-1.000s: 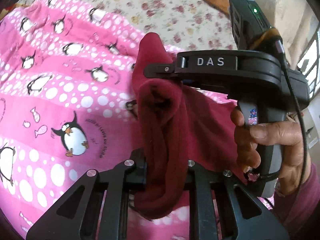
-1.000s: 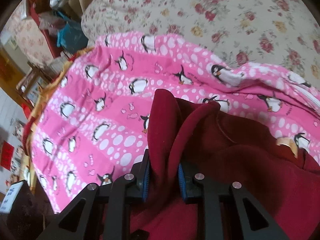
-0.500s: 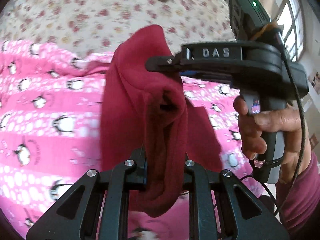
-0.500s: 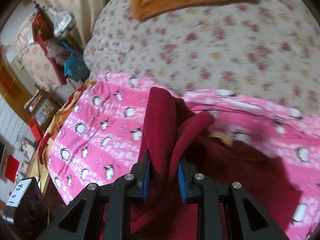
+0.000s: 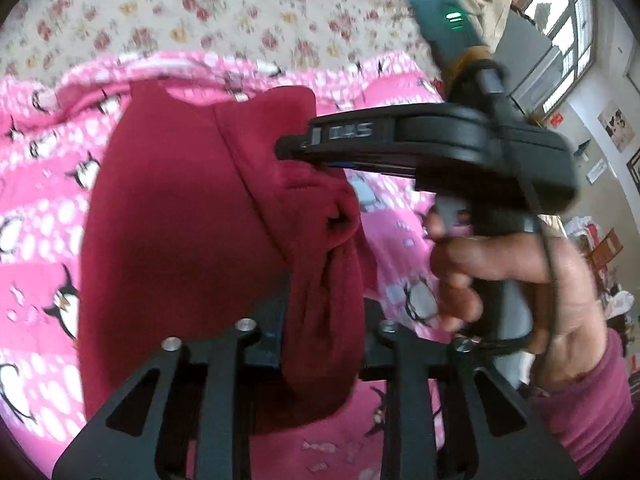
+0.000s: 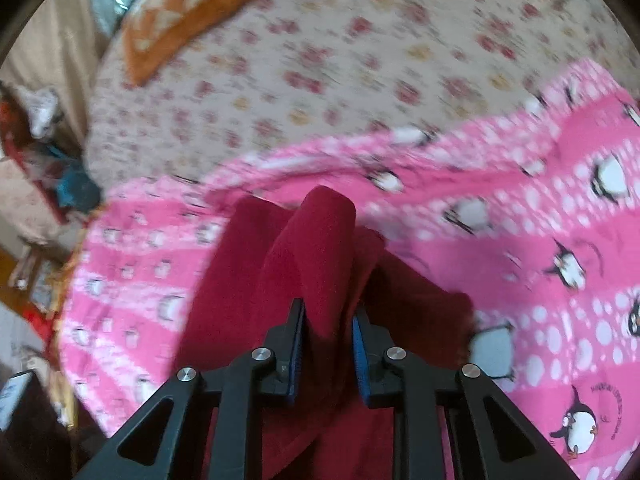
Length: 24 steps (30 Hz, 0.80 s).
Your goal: Fold small clothes
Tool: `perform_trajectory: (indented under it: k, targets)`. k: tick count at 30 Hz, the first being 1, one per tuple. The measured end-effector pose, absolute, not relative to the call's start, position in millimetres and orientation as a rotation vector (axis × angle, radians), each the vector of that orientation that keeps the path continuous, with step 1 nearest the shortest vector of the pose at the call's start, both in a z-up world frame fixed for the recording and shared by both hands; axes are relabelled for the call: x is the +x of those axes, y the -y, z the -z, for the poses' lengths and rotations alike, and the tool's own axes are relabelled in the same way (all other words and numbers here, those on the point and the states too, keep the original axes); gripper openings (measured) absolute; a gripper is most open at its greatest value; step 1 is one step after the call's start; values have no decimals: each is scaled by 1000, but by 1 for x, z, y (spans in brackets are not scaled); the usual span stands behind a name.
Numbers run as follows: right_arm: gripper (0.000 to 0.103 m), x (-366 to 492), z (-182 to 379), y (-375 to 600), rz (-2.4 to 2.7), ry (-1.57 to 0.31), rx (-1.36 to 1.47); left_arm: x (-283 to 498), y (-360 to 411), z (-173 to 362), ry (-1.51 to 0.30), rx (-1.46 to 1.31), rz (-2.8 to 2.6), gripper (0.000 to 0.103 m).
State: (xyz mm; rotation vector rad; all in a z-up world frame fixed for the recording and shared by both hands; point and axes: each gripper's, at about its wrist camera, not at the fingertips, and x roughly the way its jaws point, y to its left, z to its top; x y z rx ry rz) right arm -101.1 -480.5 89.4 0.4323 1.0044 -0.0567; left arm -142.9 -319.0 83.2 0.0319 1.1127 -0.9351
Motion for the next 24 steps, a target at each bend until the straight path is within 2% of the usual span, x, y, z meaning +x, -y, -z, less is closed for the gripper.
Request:
perform_trajectory:
  k: [1,2,3,4,5,10,15,16,17,20,24]
  targets:
    - [21,-101,-80,484,84,-1026,439,-145,318,-85,-1118,31,957,40]
    - [24,-103,-76,487,108,-1037,448,-150,313,-92,-1116,33,999,47]
    - [29,-106,-76,489,121,-1033,455,-153,308,-97,-1109,39,1017,58]
    - [44,-111,-80,492,147,-1017,458,-159,298,-105,-1086,50,1035,63]
    - [54,-116,-84,494,163,-999,458,-162,288,-111,-1055,65,1040,63]
    - [55,-155,-115,483,133,-948,458,-158,245,-120,-930,154,918,63]
    - [57,-162,-98,457,24,-1021,493,-123,225,-85,-1005,96,745,63]
    - [54,-160,-92,450,15,-1042,479,-120,222,-77,-1027,74,739,63]
    - [43,-159,-88,445,24,-1051,435,-121,221,-72,-1042,68,739,63]
    - [33,-155,-94,425,101,-1018,151,-128,227,-61,-1029,91,756,63]
    - [32,-157,-83,428,124,-1052,131,-140,233,-52,-1026,115,778,63]
